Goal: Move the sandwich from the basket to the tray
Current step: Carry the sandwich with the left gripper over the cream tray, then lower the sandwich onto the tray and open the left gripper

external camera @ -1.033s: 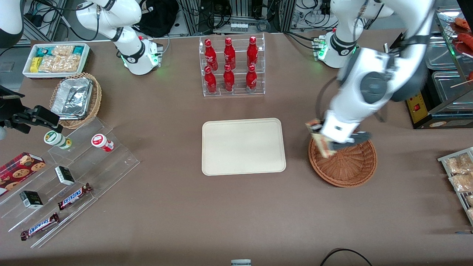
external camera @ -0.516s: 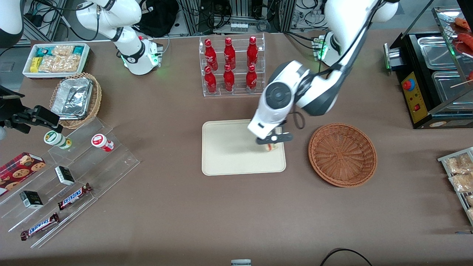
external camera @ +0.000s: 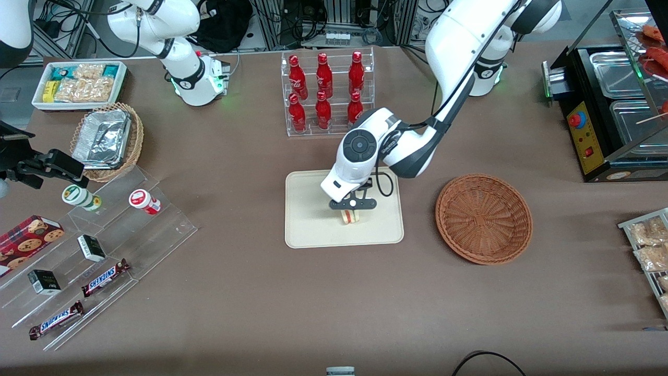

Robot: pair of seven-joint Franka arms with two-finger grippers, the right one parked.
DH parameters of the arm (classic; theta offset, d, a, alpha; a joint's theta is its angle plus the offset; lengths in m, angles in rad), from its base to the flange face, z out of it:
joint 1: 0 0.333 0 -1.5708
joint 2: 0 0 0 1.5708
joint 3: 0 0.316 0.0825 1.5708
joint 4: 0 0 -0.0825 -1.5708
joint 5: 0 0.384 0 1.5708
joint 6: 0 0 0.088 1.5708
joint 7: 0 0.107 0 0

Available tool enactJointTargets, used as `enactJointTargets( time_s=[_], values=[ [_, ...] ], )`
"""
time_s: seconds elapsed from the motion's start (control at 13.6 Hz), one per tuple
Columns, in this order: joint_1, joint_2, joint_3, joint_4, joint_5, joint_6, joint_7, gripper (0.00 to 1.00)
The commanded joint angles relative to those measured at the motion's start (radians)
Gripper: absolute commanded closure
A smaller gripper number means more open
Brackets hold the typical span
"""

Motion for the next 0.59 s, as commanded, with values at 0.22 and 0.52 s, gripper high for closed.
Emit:
enactJointTargets(
  time_s=[0.22,0.52],
  values=[
    [-0.033,0.045,0.014,0.027,0.022,0.041,-0.017,0.9],
    [-0.026,0.041,0.014,0.029,0.022,0.018,-0.016,0.01]
  ],
)
